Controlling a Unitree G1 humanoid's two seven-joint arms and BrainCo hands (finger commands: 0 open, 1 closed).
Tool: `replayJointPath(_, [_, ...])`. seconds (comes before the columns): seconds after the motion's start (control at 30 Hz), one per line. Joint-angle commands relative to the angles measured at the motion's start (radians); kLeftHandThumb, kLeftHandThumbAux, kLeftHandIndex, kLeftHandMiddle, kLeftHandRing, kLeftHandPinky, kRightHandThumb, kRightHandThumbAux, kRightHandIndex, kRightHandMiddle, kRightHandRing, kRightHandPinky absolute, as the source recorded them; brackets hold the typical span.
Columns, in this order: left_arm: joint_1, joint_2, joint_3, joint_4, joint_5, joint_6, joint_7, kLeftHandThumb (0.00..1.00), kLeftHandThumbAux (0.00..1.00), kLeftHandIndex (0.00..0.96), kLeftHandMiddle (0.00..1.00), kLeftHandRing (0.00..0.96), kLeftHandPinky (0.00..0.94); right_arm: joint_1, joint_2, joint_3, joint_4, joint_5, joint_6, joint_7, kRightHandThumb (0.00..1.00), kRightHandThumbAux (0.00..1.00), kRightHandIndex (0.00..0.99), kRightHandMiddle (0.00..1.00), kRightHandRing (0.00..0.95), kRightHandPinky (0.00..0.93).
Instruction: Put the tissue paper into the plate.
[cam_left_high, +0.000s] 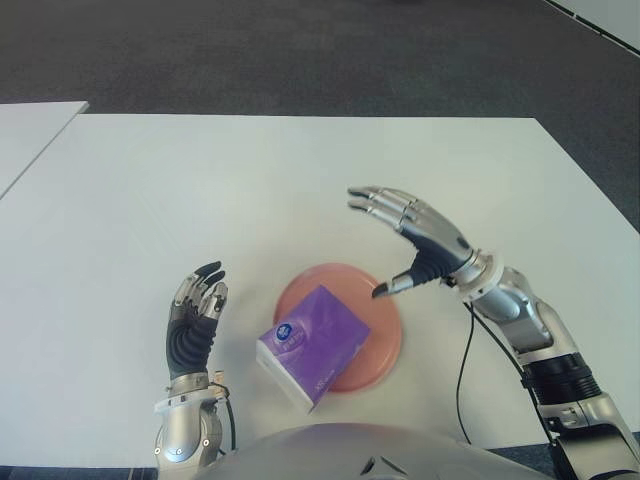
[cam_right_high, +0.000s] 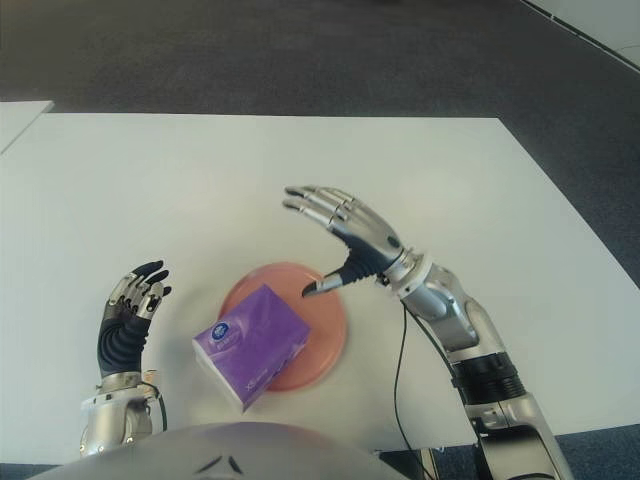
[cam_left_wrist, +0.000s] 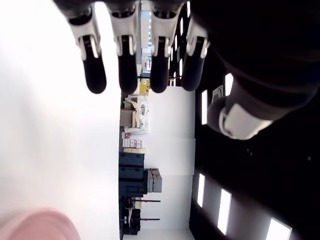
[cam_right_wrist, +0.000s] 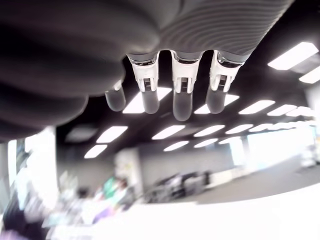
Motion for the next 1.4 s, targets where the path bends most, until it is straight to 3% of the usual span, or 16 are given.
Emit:
replayJointPath(0.03, [0.010, -0.018, -0.001, 0.007, -0.011, 0.005, -0.001, 0.296, 0.585, 0.272, 0.236, 0.242, 0.268, 0.002, 0.034, -0.046, -0.004, 0.147, 0.141, 0.061, 0.205, 0.354, 0.000, 0.006, 0.007, 0.033])
replayJointPath(0.13, [0.011, -0.022, -0.005, 0.005, -0.010, 0.013, 0.003, 0.300, 0.585, 0.274, 0.236, 0.240, 0.264, 0.012, 0.131, -0.079, 0.124, 0.334, 0.198, 0.072, 0.198, 0.412, 0.001, 0.018, 0.012, 0.018])
replayJointPath(0.23, [0.017, -0.024, -0.011, 0.001, -0.006, 0.018, 0.007, 0.301, 0.584, 0.273, 0.233, 0.237, 0.260, 0.037, 0.201, -0.106, 0.216, 0.458, 0.221, 0.089, 0.195, 0.473, 0.011, 0.024, 0.013, 0.008])
replayJointPath(0.37, [0.027, -0.024, -0.021, -0.014, -0.001, 0.034, 0.010, 0.292, 0.582, 0.268, 0.227, 0.231, 0.259, 0.108, 0.286, -0.147, 0.181, 0.609, 0.310, 0.090, 0.187, 0.537, 0.050, 0.058, 0.046, 0.068])
replayJointPath(0.47, [0.034, -0.014, -0.031, -0.030, 0.015, 0.058, 0.006, 0.271, 0.583, 0.258, 0.211, 0.217, 0.237, 0.221, 0.348, -0.173, 0.120, 0.685, 0.341, 0.070, 0.186, 0.564, 0.077, 0.086, 0.072, 0.097])
replayJointPath(0.87, [0.025, 0.008, -0.036, -0.018, 0.015, 0.134, -0.018, 0.244, 0.595, 0.182, 0.142, 0.153, 0.190, 0.417, 0.437, -0.199, -0.036, 0.721, 0.448, 0.054, 0.179, 0.616, 0.102, 0.121, 0.099, 0.118])
replayJointPath(0.93, [0.025, 0.005, -0.037, -0.014, 0.013, 0.131, -0.016, 0.252, 0.604, 0.183, 0.138, 0.149, 0.188, 0.429, 0.447, -0.201, -0.026, 0.709, 0.440, 0.055, 0.174, 0.621, 0.101, 0.121, 0.101, 0.127])
replayJointPath(1.2, [0.031, -0.011, -0.040, 0.025, 0.016, 0.089, -0.003, 0.272, 0.627, 0.215, 0.136, 0.141, 0.189, 0.449, 0.475, -0.206, 0.161, 0.649, 0.279, 0.096, 0.132, 0.600, 0.083, 0.101, 0.091, 0.118])
replayJointPath(1.4, [0.014, -0.023, -0.042, 0.090, 0.023, 0.044, 0.007, 0.270, 0.634, 0.214, 0.137, 0.139, 0.187, 0.437, 0.489, -0.203, 0.236, 0.627, 0.247, 0.100, 0.123, 0.567, 0.079, 0.087, 0.077, 0.105])
